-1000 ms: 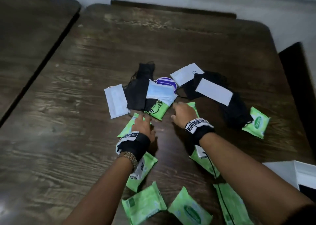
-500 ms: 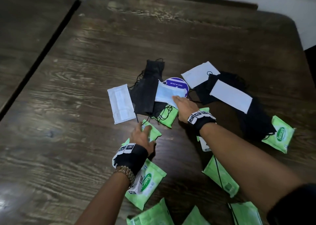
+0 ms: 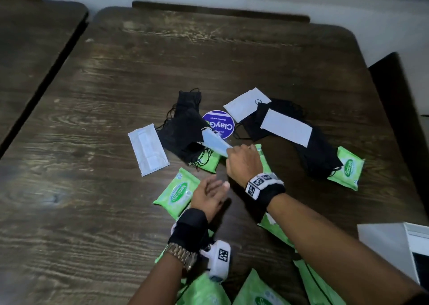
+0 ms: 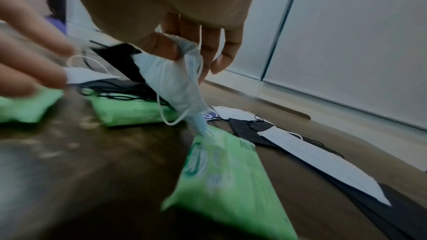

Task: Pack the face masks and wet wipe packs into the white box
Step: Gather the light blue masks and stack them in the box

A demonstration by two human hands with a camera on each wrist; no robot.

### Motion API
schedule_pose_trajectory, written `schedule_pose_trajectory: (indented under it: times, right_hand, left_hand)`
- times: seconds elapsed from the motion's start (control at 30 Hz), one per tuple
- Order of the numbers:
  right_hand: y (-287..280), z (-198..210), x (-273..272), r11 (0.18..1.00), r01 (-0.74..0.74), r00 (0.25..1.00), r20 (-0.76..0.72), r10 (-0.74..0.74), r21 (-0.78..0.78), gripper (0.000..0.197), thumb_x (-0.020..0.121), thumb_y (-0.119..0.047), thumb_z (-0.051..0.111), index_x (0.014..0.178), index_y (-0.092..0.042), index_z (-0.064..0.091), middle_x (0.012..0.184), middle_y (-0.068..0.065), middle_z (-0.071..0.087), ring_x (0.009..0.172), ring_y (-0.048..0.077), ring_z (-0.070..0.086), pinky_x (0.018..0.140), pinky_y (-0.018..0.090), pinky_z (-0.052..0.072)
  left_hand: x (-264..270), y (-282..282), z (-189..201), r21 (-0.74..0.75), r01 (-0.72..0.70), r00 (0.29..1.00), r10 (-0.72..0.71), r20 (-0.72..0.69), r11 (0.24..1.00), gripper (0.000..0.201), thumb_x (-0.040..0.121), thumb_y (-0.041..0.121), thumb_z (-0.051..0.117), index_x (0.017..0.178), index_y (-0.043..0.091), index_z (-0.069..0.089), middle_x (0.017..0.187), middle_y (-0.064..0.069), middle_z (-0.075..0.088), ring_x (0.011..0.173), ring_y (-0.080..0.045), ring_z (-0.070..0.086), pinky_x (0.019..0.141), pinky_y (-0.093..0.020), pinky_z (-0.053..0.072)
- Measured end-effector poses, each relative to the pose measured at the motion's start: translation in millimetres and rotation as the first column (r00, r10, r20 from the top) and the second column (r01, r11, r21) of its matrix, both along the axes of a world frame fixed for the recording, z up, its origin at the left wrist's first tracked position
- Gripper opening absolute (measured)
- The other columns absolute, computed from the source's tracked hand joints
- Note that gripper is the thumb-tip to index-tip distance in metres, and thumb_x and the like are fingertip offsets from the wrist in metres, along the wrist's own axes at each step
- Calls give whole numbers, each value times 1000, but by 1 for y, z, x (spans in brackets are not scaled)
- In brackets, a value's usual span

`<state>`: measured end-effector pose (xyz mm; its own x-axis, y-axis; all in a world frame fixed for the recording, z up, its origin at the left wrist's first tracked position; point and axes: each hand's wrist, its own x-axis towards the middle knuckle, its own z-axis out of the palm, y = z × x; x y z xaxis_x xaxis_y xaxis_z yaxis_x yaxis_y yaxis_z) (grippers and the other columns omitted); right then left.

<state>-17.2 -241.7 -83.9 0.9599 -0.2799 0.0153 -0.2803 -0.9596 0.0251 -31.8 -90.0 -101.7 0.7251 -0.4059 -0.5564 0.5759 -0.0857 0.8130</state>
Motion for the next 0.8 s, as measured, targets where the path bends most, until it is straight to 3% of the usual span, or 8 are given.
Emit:
schedule_pose_trajectory:
  times: [0.07,0.2,0.3,0.37,0.43,0.53,0.6,0.8]
  right_hand:
    - [17,-1,-36,1000,-22,999,37,22,18,13,74,-27,63,74,-15,69,68,4,67,65,26,63,68,36,47]
    - [53,-18,-115,995,-89,995,43,87,36,21,75,-27,47,69,-20,65,63,0,61,63,25,60,69,40,41]
    - [65,-28,-164,979,-180,984,5,181,91,19,75,-28,46,70,-23,63,64,-3,58,64,22,58,68,39,31]
    - [60,-30,-188,966,-152,988,51,144,209,18,78,-32,48,76,-22,63,71,-2,59,72,23,58,68,39,34]
    - [49,-31,-203,925,24,991,111,-71,379,27,83,-38,53,92,-18,68,85,0,64,83,25,60,72,38,43]
    - [27,-31,-212,699,315,918,-20,-395,642,56,91,-47,59,136,-14,54,131,3,61,121,24,55,99,38,45]
    - [16,-24,-211,483,344,902,-140,-409,805,66,91,-45,64,147,-17,41,140,0,54,130,19,50,107,36,41]
    - [15,-21,-210,285,230,924,-117,-364,931,35,83,-42,63,108,-17,62,99,0,72,92,19,70,82,48,56]
  left_hand:
    - [-13,-16,-13,-141,-52,952,7,-305,989,63,72,40,78,122,7,56,128,-21,59,116,-32,60,98,-45,47]
    - [-35,-23,-50,-125,-121,856,40,-516,985,98,67,62,77,131,-8,50,131,-34,51,126,-46,47,107,-56,34]
    - [-51,-12,-109,61,-141,885,153,-440,988,83,62,54,84,120,-1,60,120,-24,63,110,-38,62,100,-56,45]
    - [-62,-1,-96,94,-140,919,164,-360,986,65,65,39,87,114,4,63,121,-24,63,106,-40,64,94,-61,47]
    - [-73,2,-67,94,-149,940,170,-295,984,34,81,13,76,110,0,64,113,-25,66,102,-43,64,90,-62,49]
    - [-83,1,-41,95,-59,964,81,-254,994,30,81,4,73,110,-3,64,107,-22,69,94,-38,68,83,-51,54]
    - [-87,-5,-28,86,29,979,-11,-201,996,22,78,3,75,99,0,67,102,-19,71,83,-31,69,74,-43,56]
    - [-92,-19,-2,61,66,991,-58,-116,996,26,74,10,82,96,7,68,97,-15,72,86,-30,68,81,-43,55]
